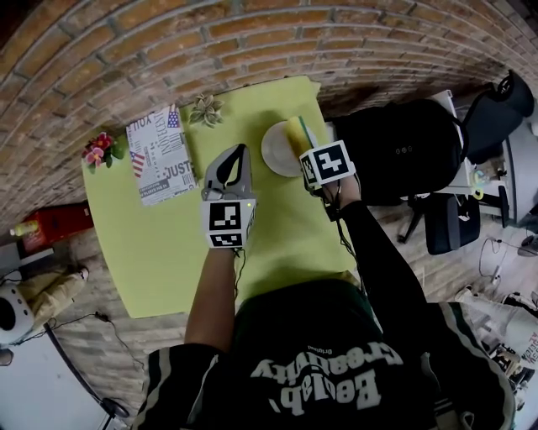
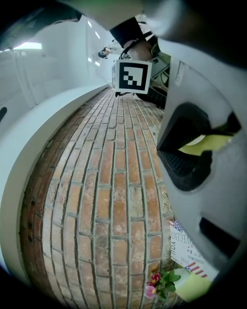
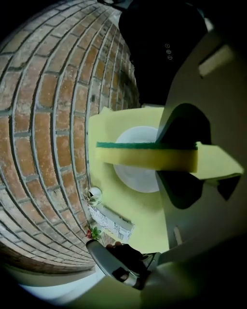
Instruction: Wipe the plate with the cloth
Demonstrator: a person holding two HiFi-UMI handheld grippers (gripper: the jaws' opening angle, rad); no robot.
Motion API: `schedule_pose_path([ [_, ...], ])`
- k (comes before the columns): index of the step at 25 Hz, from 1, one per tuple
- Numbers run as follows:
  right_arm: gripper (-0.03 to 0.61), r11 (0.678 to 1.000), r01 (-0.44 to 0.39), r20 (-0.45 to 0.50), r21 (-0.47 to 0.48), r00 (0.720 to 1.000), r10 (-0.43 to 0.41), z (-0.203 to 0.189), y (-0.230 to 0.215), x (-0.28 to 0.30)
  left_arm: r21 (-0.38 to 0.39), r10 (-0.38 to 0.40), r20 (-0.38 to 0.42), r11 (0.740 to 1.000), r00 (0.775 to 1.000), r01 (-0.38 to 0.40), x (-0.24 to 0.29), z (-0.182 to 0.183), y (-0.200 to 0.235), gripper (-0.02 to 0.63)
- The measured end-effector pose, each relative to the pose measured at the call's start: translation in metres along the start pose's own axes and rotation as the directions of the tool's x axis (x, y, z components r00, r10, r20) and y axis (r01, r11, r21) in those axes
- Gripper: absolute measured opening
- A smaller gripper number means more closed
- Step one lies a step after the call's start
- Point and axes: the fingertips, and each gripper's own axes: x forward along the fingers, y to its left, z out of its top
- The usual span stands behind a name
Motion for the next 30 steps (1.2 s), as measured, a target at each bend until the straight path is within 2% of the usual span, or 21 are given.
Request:
schedule_pose_path([
  [5,0.138,0.997,0.058,0.015,0.044,0.998,-0.058,-0.005,-0.021,-0.006,0.015,-0.009,-0.002,1.000,1.000,0.009,-0.003,0.003,0.001,0.003],
  [10,0.137,0.997,0.058,0.040,0.052,0.997,-0.060,-0.008,-0.022,-0.007,0.034,-0.012,-0.003,0.999,1.000,0.012,-0.011,0.009,-0.002,0.003],
  [14,0.135,0.994,-0.016,0.189,0.106,0.982,-0.005,0.005,-0.019,-0.025,0.058,-0.027,0.028,0.998,0.999,0.025,-0.022,0.030,-0.009,0.003],
  [16,0.133,0.996,-0.037,0.296,0.079,0.955,0.012,0.017,-0.016,-0.043,0.075,-0.027,0.044,0.997,0.999,0.023,-0.028,0.042,-0.010,0.003],
  [18,0.132,1.000,-0.008,0.397,0.007,0.918,0.005,0.028,-0.012,-0.065,0.085,-0.022,0.062,0.996,0.998,0.016,-0.035,0.055,-0.010,0.003],
  [20,0.132,0.998,0.047,0.484,-0.048,0.875,-0.018,0.036,-0.007,-0.090,0.091,-0.018,0.084,0.996,0.996,0.010,-0.044,0.067,-0.011,0.003],
  [23,0.132,0.992,0.088,0.604,-0.092,0.797,-0.014,0.045,0.006,-0.130,0.089,-0.010,0.113,0.996,0.994,0.000,-0.059,0.082,-0.014,0.003],
  [25,0.132,0.985,0.124,0.662,-0.121,0.749,-0.013,0.046,0.016,-0.155,0.087,-0.009,0.133,0.996,0.991,-0.002,-0.070,0.092,-0.019,0.003],
  [30,0.132,0.981,0.153,0.742,-0.121,0.670,-0.013,0.038,0.030,-0.199,0.109,-0.044,0.177,0.994,0.983,0.025,-0.088,0.118,-0.036,0.003],
])
